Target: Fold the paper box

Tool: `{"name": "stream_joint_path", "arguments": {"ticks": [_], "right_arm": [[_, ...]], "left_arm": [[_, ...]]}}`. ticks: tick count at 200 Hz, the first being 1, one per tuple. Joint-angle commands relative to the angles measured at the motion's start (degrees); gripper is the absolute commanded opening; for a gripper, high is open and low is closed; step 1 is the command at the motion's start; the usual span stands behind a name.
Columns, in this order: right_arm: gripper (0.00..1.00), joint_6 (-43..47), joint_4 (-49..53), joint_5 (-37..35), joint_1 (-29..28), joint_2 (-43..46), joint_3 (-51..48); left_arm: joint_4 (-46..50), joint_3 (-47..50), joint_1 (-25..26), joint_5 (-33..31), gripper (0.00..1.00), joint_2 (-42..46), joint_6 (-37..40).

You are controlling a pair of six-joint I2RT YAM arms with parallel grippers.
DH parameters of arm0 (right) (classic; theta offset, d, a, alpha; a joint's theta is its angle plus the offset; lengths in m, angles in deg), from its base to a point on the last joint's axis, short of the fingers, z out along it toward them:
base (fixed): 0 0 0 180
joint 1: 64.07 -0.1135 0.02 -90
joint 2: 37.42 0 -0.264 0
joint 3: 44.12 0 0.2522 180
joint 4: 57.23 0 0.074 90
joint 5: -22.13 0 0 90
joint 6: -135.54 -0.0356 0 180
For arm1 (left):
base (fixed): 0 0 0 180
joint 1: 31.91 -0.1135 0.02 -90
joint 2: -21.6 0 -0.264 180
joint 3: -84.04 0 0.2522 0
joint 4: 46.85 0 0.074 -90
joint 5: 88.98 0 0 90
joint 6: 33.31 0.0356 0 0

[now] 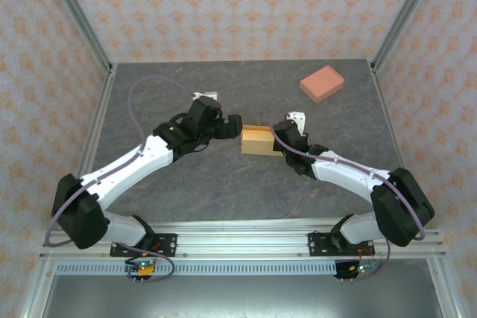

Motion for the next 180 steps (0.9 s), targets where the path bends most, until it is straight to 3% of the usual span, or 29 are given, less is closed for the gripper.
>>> {"name": "stream_joint_path", "arguments": {"ticks": [1,53,83,157,180], "right_arm": [[0.04,0.5,2.8,0.9,0.2,-1.0,-1.8],[0.04,0.2,2.4,0.7,0.2,-1.1,-2.0],[0.04,0.1,2.5,0.4,0.2,-1.1,-2.1],[0.05,0.0,2.3,0.5,0.2,-1.2,-2.0],[0.14,0.3,1.6,1.0,0.2,-0.6,-2.5]], "left_arm": [[-0.1,-4.7,-0.6,0.6,1.00,-7.3,2.5],[-1.8,-9.2,-0.4,4.9,0.90,-17.3,-5.6],[-4.9,-4.2,-0.2,4.7,0.74,-16.6,-6.7],[-11.5,6.5,0.7,4.7,0.70,-15.0,-10.7],[-11.5,7.2,0.7,3.8,0.70,-14.7,-11.4]]}}
